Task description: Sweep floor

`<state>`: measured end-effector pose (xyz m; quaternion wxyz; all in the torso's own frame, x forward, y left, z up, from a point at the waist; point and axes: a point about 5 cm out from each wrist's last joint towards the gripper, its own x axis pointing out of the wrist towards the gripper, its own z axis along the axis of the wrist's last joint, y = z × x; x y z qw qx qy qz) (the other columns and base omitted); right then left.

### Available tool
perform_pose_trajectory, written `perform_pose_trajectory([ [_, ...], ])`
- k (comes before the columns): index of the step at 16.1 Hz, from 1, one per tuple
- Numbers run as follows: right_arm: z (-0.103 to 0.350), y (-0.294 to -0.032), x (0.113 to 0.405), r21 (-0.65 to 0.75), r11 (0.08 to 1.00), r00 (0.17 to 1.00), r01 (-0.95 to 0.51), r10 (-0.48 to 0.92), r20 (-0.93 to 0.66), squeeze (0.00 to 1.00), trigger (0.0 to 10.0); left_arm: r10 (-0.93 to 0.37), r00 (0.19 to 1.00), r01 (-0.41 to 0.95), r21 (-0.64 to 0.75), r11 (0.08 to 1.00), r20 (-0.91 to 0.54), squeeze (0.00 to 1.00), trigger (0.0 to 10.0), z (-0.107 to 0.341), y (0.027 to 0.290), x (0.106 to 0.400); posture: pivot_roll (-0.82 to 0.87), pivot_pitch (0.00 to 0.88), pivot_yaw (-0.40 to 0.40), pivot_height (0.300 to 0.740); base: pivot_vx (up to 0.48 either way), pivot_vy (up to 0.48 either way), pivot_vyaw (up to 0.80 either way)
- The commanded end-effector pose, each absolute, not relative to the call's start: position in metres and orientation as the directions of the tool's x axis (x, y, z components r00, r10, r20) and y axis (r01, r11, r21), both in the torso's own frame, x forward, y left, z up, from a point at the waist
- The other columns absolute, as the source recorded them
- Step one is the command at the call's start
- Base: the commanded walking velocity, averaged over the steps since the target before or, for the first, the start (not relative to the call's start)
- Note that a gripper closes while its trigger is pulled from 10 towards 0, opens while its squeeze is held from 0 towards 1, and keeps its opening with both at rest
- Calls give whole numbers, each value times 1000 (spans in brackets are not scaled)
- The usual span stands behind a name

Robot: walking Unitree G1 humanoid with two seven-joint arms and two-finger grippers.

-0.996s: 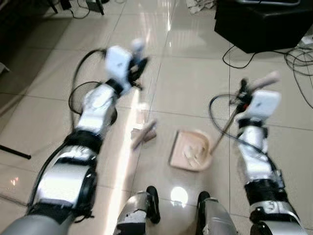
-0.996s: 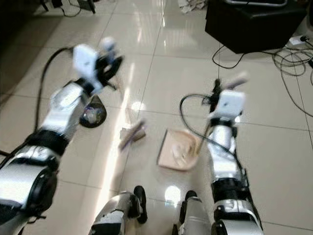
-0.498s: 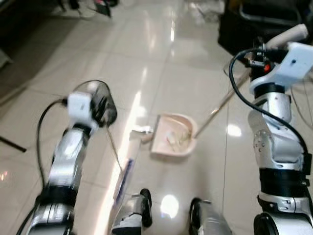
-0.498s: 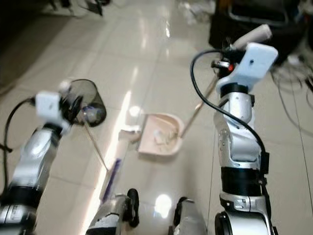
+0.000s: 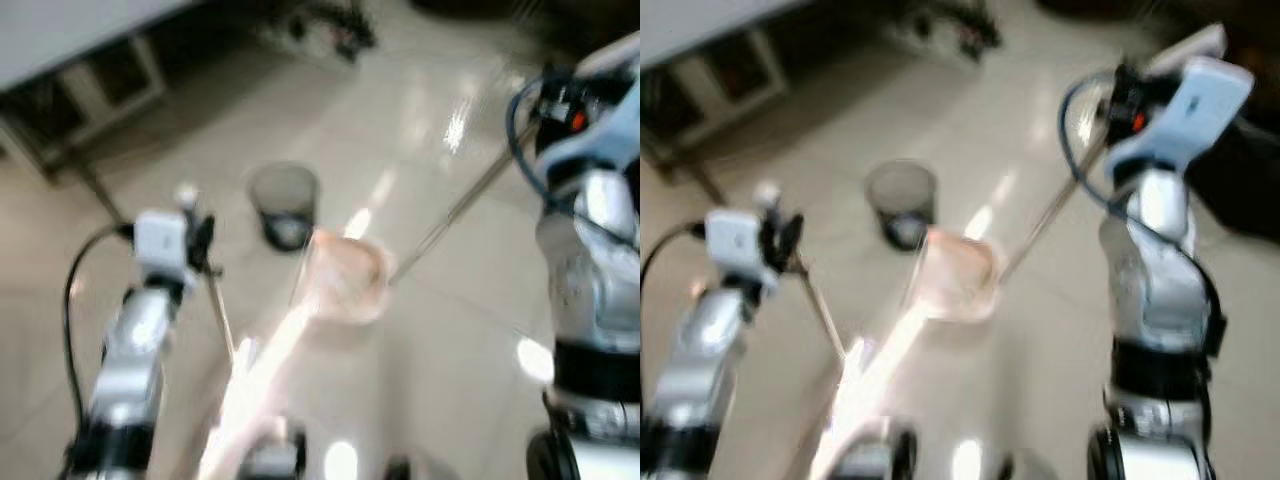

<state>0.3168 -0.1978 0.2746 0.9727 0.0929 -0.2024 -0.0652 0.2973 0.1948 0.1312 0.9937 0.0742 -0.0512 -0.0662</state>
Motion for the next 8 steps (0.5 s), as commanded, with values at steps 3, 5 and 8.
perform_pose_trajectory([
  [3, 284, -197, 313, 258, 965, 896, 55, -162, 413, 0, 10000, -156, 979, 135, 154, 979, 130, 0, 10000, 143, 182, 296, 9, 44, 42, 740, 171, 0, 267],
  [5, 283, -197, 313, 262, 963, 897, 59, -166, 409, 0, 10000, -157, 979, 135, 158, 978, 132, 0, 10000, 145, 181, 297, 5, 55, 54, 740, 279, 0, 0],
  [8, 287, -196, 313, 275, 960, 892, 57, -172, 417, 0, 10000, -155, 980, 133, 170, 976, 123, 0, 10000, 146, 182, 301, 0, 50, 61, 740, 329, 0, 0],
])
